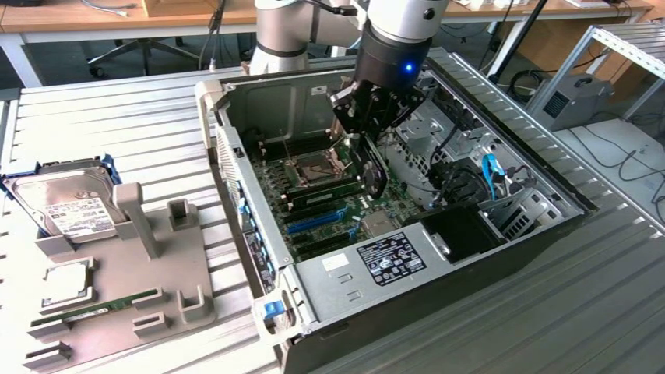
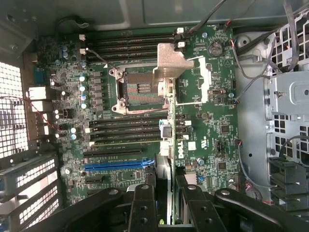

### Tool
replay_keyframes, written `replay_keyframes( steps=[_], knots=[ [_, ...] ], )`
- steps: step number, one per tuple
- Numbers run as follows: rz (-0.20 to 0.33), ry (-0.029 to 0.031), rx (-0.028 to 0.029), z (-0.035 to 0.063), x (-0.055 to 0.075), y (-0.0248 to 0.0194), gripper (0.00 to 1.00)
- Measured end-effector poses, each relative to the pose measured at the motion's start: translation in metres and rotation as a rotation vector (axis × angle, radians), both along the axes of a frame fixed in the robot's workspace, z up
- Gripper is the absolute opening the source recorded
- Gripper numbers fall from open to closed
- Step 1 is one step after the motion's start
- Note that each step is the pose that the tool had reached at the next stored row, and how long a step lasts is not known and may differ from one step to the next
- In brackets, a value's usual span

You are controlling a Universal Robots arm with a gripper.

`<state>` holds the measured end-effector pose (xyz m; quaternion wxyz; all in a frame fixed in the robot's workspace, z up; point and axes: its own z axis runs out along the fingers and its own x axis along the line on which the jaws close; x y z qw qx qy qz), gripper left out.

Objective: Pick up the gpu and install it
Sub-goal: 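Pick up the gpu and move the gpu toward the slot, then insert the gpu into the slot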

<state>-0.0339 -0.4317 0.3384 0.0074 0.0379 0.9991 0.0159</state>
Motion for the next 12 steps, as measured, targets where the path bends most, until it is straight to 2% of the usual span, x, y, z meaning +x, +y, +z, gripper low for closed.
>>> replay_keyframes(
  steps=[12],
  knots=[
    [0.014,0.0,0.0,0.0,0.0,0.0,0.26]
  ],
)
